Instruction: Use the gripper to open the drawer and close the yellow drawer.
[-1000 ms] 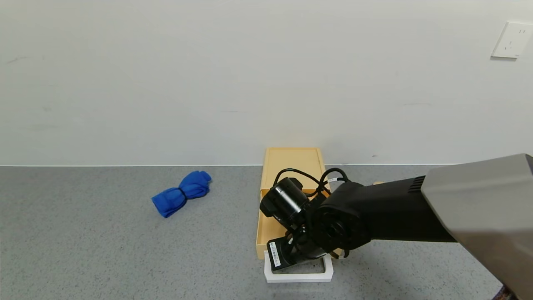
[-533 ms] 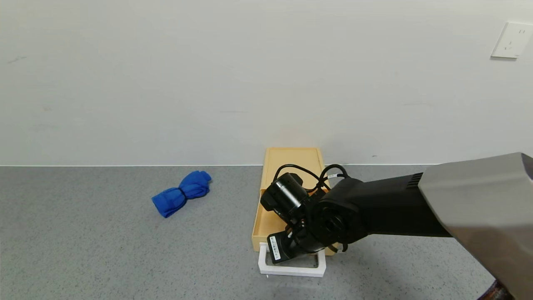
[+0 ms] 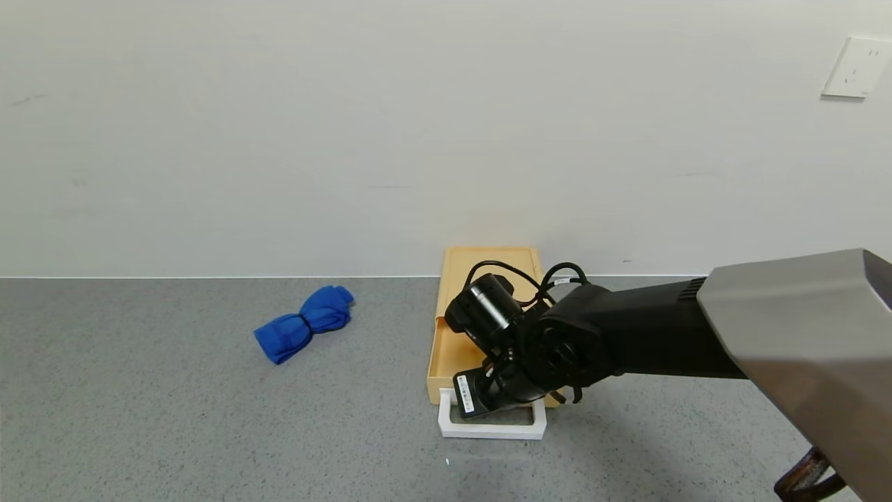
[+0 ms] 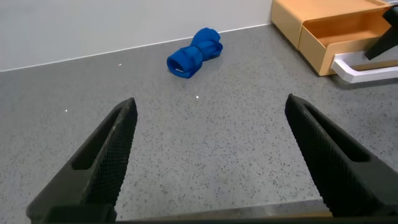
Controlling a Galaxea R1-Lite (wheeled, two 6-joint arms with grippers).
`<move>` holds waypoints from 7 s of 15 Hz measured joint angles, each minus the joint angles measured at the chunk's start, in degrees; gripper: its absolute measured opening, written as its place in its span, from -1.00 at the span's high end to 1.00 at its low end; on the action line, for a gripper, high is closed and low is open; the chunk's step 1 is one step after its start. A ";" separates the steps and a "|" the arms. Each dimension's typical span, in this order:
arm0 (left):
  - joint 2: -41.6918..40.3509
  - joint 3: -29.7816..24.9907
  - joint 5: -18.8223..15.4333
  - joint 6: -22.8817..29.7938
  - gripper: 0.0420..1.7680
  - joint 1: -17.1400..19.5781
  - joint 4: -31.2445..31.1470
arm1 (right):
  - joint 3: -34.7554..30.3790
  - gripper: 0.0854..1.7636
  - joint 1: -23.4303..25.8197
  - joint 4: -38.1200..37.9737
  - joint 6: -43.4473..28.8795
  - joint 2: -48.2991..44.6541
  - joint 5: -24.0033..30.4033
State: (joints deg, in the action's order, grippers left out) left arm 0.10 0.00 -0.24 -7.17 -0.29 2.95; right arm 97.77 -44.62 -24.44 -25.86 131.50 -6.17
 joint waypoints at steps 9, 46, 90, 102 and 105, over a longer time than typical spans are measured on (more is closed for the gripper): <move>0.00 0.00 -0.02 0.00 -0.94 0.02 0.00 | 4.79 0.96 4.16 2.82 1.72 2.68 0.85; 0.00 0.00 -0.02 0.00 -0.94 0.02 0.02 | 5.75 0.96 7.72 4.19 5.11 -4.13 2.82; 0.00 0.00 -0.02 0.00 -0.94 0.02 0.02 | -57.66 -0.91 40.92 3.89 21.02 -98.65 11.35; 0.00 0.00 -0.02 0.00 -0.94 0.02 0.02 | -72.19 -0.92 44.07 3.78 21.07 -124.81 9.47; 0.00 0.00 -0.02 0.00 -0.94 0.02 0.02 | -79.34 -0.92 44.18 11.91 21.64 -129.13 7.64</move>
State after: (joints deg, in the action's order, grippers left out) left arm 0.10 0.00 -0.27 -7.17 -0.27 2.97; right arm 18.43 -0.44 -12.53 -4.22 2.36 1.48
